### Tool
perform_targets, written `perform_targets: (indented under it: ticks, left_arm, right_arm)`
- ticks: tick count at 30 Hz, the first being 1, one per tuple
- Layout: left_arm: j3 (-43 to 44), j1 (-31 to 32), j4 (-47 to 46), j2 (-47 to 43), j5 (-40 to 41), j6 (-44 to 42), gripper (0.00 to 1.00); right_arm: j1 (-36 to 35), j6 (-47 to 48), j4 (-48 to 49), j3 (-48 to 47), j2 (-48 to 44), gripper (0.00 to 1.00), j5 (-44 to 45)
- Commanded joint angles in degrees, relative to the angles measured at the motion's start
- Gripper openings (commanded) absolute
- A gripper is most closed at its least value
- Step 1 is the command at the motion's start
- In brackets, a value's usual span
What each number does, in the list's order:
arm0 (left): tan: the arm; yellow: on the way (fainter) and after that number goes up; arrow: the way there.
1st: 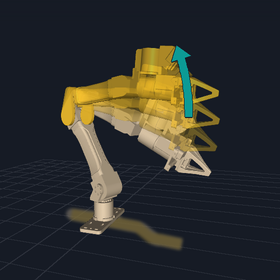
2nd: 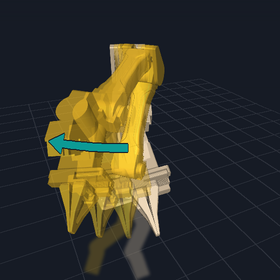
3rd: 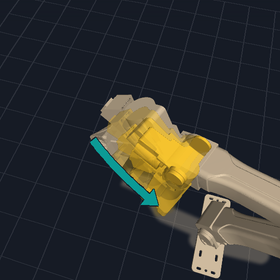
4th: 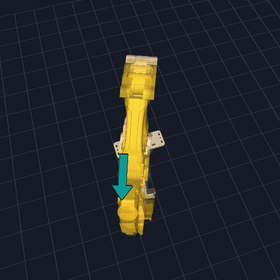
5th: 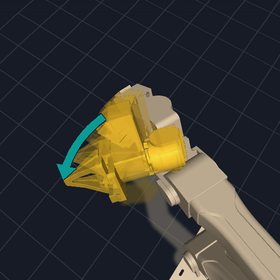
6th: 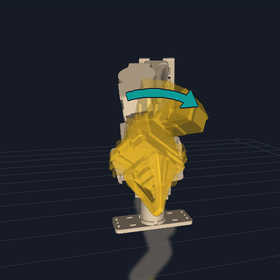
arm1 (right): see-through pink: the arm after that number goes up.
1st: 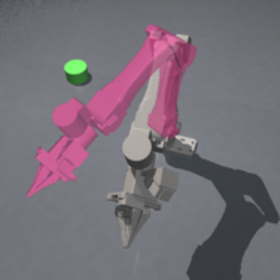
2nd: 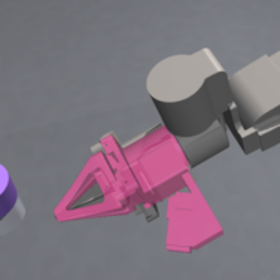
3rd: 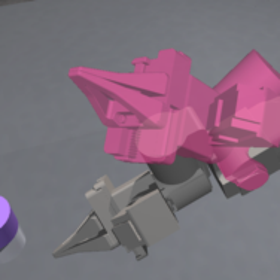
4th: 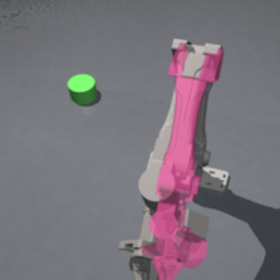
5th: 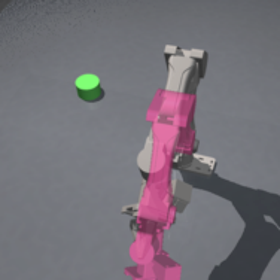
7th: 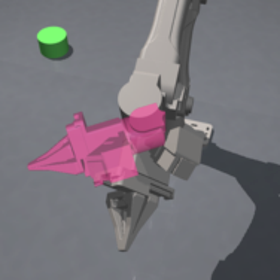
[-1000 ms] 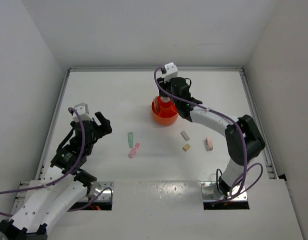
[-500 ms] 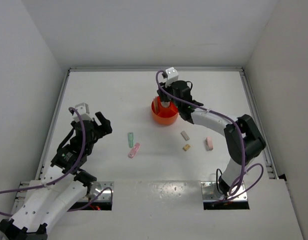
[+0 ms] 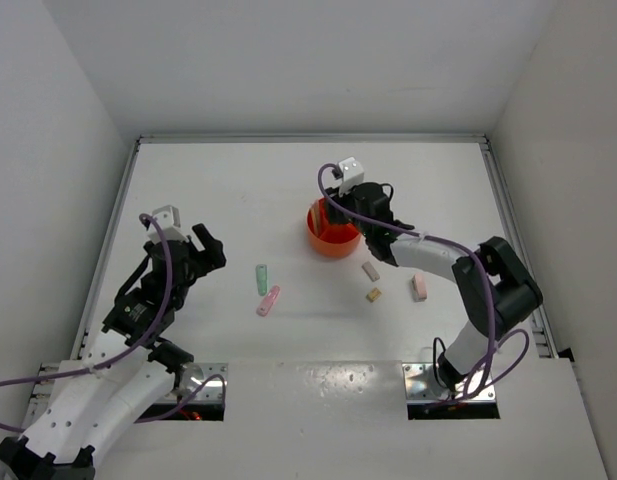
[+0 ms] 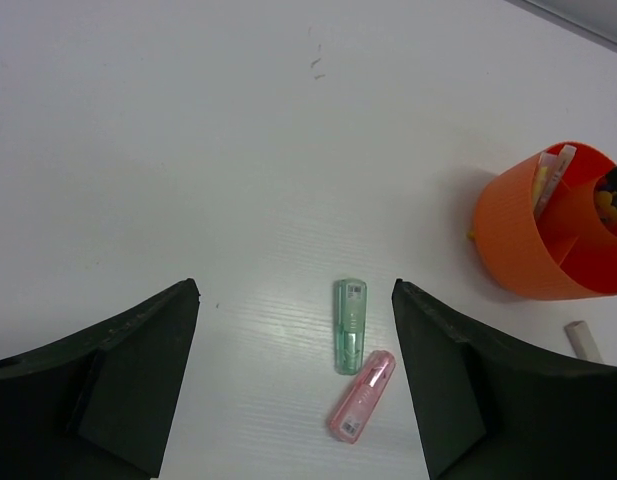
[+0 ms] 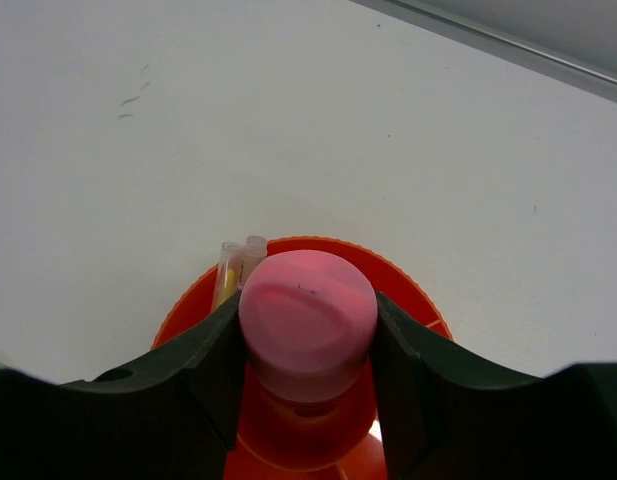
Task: Sort the stationery into containers
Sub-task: Place the stationery in the storage box.
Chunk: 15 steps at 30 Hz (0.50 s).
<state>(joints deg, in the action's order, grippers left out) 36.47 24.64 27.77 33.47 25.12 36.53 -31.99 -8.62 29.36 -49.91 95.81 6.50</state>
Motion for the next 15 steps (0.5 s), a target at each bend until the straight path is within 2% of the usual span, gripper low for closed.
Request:
perform_targets:
  ticks: [1,2,5,8,9,10,11,12,13,15]
  left_arm:
    - [0.3,-0.6,-1.4,1.0,-1.0,-0.2,0.84]
    - [0.3,-0.6,-1.4,1.0,-1.7,-0.2,0.84]
    - [0.3,-0.6,-2.0,4.3,-5.2,-0.8,0.84]
    - [0.3,-0.6,-2.0,9.5,-7.3,-1.5,0.77]
    - [0.3,-0.6,-2.0,10.9,-8.9,-1.5,0.72]
    - [0.3,-0.6,-2.0,12.5,-9.9,-1.5,0.52]
    - [0.3,-0.6,-2.0,14.1,-11.1,-1.5,0.44]
    - [0.3,0.0,-2.0,17.6,-12.5,-1.5,0.40]
    - [0.8,0.7,-2.0,19.4,-12.6,-1.5,0.35]
    - [0.8,2.1,-1.5,23.0,-13.3,-2.0,0.35]
  right_arm:
    - [0.3,0.1,4.7,-0.1,-3.1,0.51,-1.5]
    - [0.3,0.1,4.1,-0.1,-3.1,0.53,-2.1]
    - [0.3,0.1,3.5,-0.1,-3.6,0.65,-2.6]
    - [0.9,0.1,3.0,-0.1,-3.6,0.67,-2.6]
    - [0.9,0.1,3.0,-0.1,-4.1,0.67,-2.6]
    - [0.9,0.1,3.0,-0.1,-4.1,0.67,-2.6]
    - [0.9,0.1,3.0,-0.6,-4.9,0.68,-2.6]
    - [0.9,0.1,2.5,-0.6,-5.5,0.68,-2.6]
    - [0.9,0.1,1.6,-1.1,-6.2,0.73,-3.2]
    - [0.9,0.1,0.1,-1.9,-9.1,0.79,-3.2]
